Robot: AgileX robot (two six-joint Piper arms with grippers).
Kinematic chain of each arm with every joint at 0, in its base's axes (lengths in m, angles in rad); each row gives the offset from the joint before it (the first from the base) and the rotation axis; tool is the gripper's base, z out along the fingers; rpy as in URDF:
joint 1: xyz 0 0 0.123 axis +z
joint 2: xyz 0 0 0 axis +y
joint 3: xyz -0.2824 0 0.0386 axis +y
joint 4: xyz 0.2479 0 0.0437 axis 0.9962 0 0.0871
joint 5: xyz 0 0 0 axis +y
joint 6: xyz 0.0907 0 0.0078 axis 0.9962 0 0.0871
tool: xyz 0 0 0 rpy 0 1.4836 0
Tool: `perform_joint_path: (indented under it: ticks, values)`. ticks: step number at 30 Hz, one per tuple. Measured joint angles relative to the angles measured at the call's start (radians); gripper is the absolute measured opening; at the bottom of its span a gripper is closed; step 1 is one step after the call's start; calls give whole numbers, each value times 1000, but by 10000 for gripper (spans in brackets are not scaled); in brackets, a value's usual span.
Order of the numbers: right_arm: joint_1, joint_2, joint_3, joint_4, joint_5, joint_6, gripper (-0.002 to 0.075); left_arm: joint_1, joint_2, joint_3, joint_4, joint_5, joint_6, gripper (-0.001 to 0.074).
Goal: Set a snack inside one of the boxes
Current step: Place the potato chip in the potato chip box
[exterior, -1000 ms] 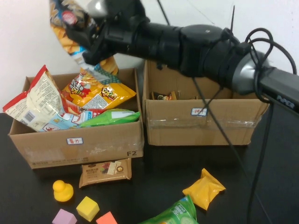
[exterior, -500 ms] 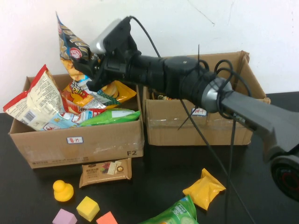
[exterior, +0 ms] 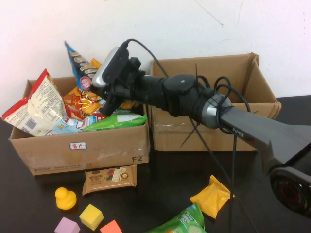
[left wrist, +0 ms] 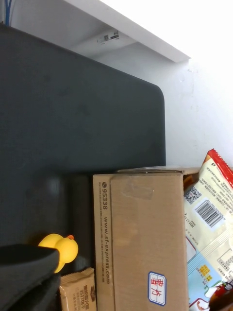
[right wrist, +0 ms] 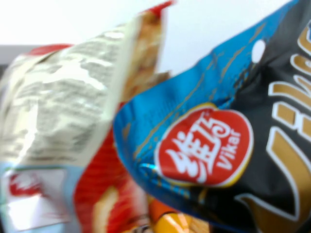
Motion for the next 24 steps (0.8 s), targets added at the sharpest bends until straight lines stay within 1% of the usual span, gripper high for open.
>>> perform_joint_path:
  ticks: [3,11,13,16,17,19,22,24]
  values:
    - [9,4,0,-45,4,25,322,0,0,0,0,0,0,-2]
    - [12,16,-3,-63,-13,92,318,0,0,0,0,0,0,-2]
    - [12,16,-3,-63,-17,109,349,0,0,0,0,0,0,-2]
    - [12,14,-3,-80,-17,158,454,0,0,0,0,0,0,-2]
    - [12,9,-3,-108,-19,183,487,0,0,0,0,0,0,-2]
    - [12,-9,-3,-197,-17,240,517,0,0,0,0,0,0,-2]
    - [12,-52,-3,-356,22,371,535,0,0,0,0,0,0,-2]
    - [12,-91,-3,-475,80,464,537,0,0,0,0,0,0,-2]
